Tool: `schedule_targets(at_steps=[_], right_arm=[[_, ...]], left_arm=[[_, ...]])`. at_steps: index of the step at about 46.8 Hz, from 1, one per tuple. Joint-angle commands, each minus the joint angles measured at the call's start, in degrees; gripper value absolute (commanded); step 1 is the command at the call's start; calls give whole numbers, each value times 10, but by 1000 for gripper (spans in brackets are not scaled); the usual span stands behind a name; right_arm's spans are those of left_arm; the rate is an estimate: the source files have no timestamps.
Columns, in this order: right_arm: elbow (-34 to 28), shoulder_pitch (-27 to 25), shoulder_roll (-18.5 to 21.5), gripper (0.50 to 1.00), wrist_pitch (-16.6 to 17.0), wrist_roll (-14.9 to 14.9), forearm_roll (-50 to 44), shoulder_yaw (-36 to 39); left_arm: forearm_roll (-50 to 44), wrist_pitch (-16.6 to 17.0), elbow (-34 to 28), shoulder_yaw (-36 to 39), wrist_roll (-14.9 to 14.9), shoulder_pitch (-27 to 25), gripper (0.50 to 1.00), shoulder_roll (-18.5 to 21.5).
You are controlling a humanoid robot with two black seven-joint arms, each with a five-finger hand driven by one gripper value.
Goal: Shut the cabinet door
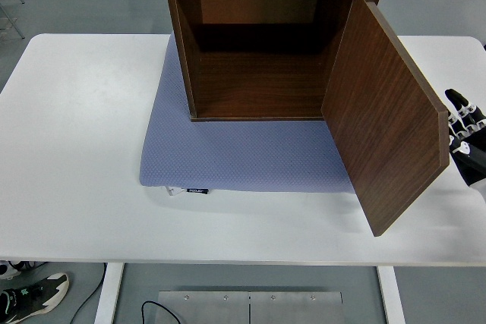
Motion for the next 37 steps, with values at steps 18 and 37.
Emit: schedule_targets(at_steps=[18,37], right_arm=[[0,2,-15,1000,54,0,-3,-1],[-4,1,-33,1000,61,0,-4,0]], left_arm=[[1,0,0,0,0,0,1000,0],[0,0,0,0,0,0,1000,0]])
